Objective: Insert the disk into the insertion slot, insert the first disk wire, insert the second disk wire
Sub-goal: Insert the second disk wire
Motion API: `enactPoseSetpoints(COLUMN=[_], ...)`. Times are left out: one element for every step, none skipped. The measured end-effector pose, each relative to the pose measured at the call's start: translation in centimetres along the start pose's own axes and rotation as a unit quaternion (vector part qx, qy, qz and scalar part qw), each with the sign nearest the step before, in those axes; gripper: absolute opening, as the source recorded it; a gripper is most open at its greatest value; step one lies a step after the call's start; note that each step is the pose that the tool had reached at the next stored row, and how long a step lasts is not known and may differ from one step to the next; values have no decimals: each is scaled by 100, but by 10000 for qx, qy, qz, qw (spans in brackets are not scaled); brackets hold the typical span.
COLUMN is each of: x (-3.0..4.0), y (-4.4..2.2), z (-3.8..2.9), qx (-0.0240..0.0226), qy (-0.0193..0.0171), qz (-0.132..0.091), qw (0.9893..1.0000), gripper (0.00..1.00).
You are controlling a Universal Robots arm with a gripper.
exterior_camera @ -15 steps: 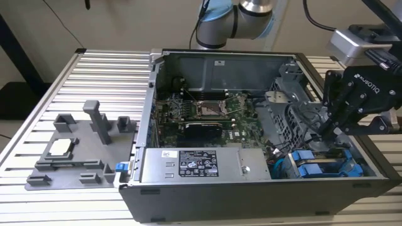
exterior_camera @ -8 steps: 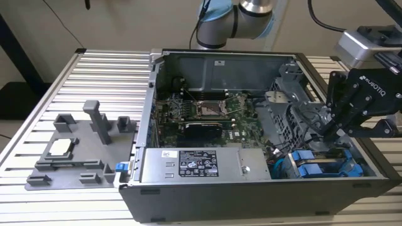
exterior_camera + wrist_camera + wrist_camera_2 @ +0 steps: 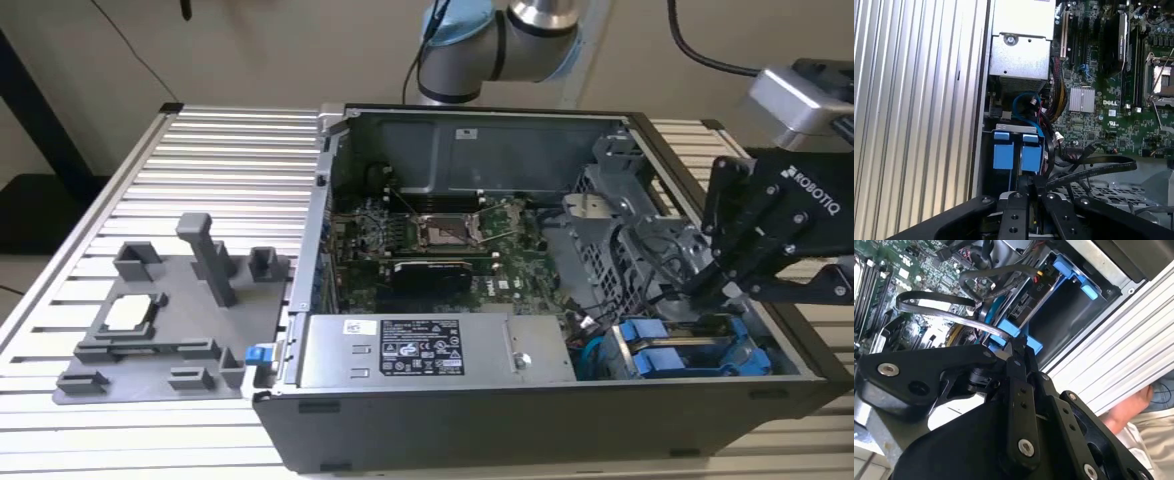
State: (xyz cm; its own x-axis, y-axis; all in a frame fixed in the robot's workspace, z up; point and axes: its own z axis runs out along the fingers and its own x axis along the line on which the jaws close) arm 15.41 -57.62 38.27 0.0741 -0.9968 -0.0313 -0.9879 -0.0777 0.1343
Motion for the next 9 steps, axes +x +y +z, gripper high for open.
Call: enactPoseSetpoints(x=[4,6,9,11,13,14,15,16,17], y=[-21,-47,-73,-94,-111,-125,-137,-148,-156], z=[0,0,0,1,2,4,8,14,22], qx=[-56,-105,-127,-134,-135,-134,-134,-134,-135], qy=[-6,-13,-29,-60,-98,-138,-170,-193,-208], qz=[1,1,0,-4,-10,-16,-21,-23,-24], qw=[10000,9999,9999,9999,9999,9998,9998,9997,9997], gripper=[16,16,16,16,16,16,16,16,16])
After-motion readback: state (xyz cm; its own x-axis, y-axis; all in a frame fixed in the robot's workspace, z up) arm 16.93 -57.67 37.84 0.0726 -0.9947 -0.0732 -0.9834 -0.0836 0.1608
